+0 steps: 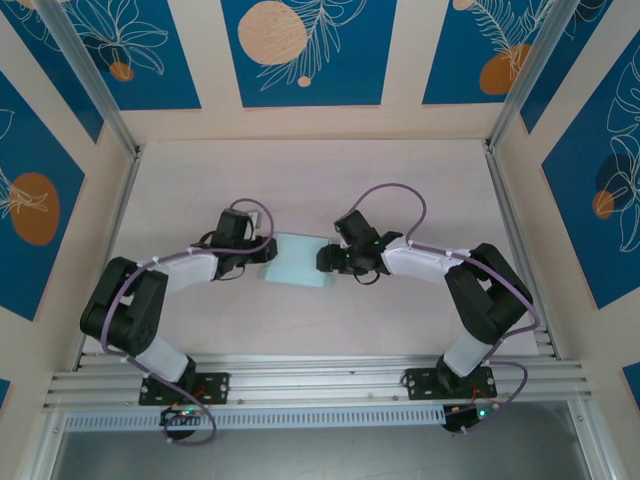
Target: Fold the paper box
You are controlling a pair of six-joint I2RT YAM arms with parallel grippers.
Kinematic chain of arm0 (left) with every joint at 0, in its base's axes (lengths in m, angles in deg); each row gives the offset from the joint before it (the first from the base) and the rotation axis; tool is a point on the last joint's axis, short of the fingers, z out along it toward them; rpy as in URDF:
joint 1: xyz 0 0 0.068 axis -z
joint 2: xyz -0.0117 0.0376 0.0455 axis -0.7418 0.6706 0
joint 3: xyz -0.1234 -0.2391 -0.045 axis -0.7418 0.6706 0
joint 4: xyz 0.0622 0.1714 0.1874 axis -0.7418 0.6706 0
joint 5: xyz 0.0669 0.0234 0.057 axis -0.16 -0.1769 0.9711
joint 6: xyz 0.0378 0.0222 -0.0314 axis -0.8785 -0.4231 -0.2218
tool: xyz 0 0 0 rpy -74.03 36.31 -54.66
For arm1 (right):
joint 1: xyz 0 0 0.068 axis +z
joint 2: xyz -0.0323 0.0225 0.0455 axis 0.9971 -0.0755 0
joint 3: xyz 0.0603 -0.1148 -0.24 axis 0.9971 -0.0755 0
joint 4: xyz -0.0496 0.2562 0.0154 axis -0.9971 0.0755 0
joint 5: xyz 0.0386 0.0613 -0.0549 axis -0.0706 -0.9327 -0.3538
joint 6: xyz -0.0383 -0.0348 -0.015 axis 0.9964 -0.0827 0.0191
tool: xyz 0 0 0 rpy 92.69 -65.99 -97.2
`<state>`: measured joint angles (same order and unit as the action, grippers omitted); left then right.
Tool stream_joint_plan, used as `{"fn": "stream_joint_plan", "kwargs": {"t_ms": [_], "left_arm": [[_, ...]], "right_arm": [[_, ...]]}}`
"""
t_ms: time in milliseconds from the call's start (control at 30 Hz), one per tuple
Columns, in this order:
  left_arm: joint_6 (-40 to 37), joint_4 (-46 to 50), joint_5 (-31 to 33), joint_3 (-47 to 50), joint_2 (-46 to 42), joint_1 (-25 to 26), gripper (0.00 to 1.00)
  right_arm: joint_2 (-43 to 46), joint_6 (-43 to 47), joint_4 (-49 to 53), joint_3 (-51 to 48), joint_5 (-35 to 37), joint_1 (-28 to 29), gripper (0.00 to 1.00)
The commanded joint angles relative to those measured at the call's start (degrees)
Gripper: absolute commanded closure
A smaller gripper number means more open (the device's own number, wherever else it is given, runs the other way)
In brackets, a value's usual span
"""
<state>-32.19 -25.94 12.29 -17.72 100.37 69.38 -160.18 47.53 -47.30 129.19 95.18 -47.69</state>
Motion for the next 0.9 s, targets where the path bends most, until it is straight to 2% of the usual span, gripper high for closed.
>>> {"fn": "stream_joint_plan", "kwargs": {"t_ms": [0,200,567,867], "left_arm": [[1.7,0.4,-2.1,0.4,2.3,-1.8,0.63],[2.5,0.4,-3.3,0.9,3.5,-3.5,0.76],[3.3,-1.1,-4.6,1.4,4.3,-4.2,0.80],[5.1,-3.0,-5.8,1.7,7.2,-5.7,0.83]], "right_arm": [[0.5,-0.1,-1.4,-0.2,-2.5,-0.7,0.36],[0.7,-2.3,-6.9,-2.5,-6.5,-2.2,0.35],[-5.3,-8.0,-20.0,-2.9,-17.9,-3.6,0.33],[-8.2,-12.9,-24.2,-4.2,-18.0,-3.8,0.29]]}}
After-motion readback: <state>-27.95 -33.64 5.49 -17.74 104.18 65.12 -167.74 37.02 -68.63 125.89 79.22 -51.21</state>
